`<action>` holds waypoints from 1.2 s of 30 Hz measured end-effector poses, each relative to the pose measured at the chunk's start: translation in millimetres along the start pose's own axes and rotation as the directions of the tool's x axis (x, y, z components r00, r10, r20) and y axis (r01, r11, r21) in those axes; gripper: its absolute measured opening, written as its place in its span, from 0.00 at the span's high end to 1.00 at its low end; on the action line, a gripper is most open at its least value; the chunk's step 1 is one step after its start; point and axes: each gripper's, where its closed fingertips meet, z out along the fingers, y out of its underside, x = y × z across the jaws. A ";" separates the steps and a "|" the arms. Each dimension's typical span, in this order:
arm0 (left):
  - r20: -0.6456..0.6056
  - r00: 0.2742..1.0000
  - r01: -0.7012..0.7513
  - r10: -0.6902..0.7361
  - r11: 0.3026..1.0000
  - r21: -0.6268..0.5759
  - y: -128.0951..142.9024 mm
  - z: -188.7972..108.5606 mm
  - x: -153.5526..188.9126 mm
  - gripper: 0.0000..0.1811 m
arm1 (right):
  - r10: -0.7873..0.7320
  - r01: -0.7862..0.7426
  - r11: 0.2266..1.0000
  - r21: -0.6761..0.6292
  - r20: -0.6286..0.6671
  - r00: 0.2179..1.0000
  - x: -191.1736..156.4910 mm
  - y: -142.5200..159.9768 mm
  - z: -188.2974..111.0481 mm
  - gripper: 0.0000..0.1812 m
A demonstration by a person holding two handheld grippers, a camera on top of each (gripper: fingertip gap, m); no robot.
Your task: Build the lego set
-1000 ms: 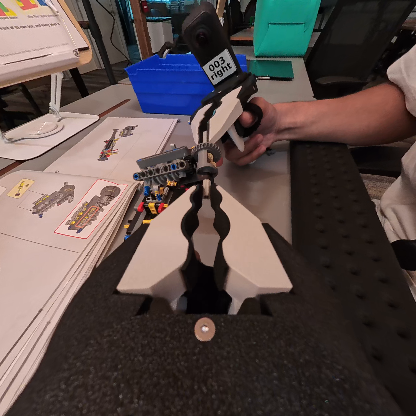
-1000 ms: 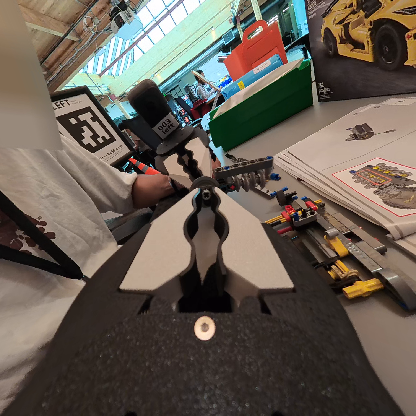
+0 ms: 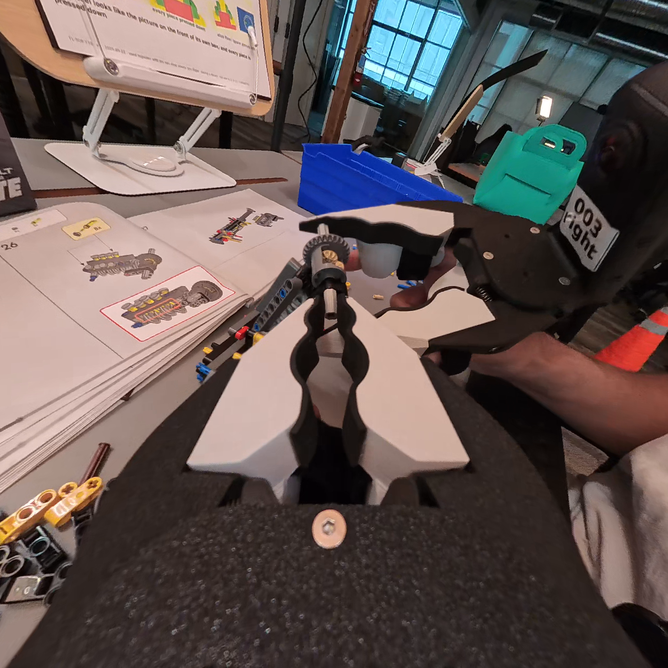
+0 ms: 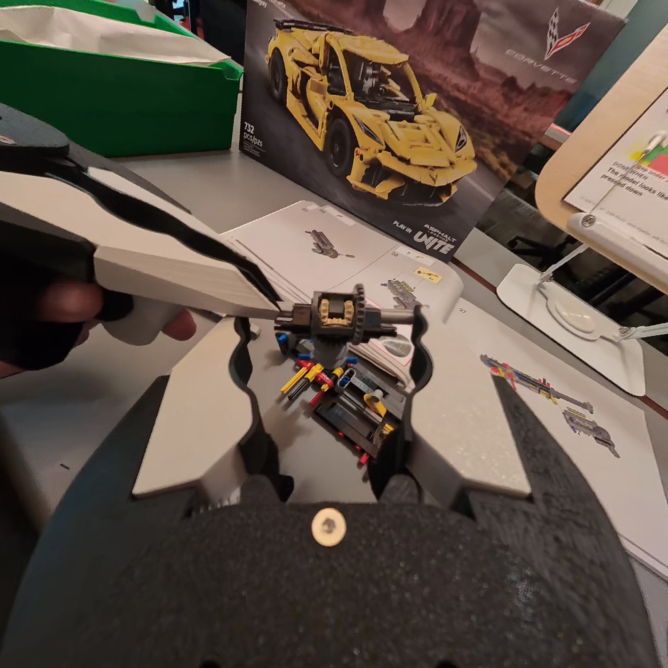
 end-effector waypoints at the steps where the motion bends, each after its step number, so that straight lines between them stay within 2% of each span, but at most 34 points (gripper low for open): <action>1: -0.003 1.000 0.000 0.000 1.000 -0.006 1.3 0.2 0.0 0.97 | 0.001 -0.001 1.000 -0.006 0.004 1.000 -0.2 1.6 0.5 0.51; 3: -0.006 1.000 -0.010 0.009 1.000 -0.017 3.6 0.6 -0.1 0.97 | -0.021 0.021 1.000 -0.012 -0.002 1.000 1.8 4.8 0.6 0.54; 21: -0.033 0.999 0.020 -0.021 0.998 -0.056 10.9 7.3 -1.8 0.97 | -0.089 0.088 0.995 -0.043 -0.020 0.996 5.4 13.4 1.1 0.56; 27: -0.033 0.999 -0.030 0.027 0.995 -0.095 15.7 7.4 -3.7 0.97 | -0.048 0.048 0.998 -0.047 0.001 0.999 2.2 19.3 2.4 0.55; 29: -0.017 0.996 -0.087 0.086 0.990 -0.108 17.3 2.3 -5.0 0.97 | -0.036 0.038 0.997 -0.061 0.041 0.999 -0.5 22.3 -6.5 0.51; 31: 0.031 0.966 -0.249 0.257 0.955 -0.158 25.3 -5.4 -6.6 0.97 | -0.030 0.035 0.998 -0.050 0.104 0.994 -2.2 24.5 -23.0 0.51; 34: 0.043 0.843 -0.513 0.536 0.825 -0.239 41.5 -16.2 3.1 0.97 | 0.033 -0.023 0.998 -0.058 0.179 0.983 9.8 37.4 -46.7 0.58; 36: 0.017 0.787 -0.586 0.616 0.756 -0.291 57.1 -18.1 12.2 0.97 | 0.123 -0.119 0.992 -0.033 0.169 0.978 27.4 43.6 -54.0 0.62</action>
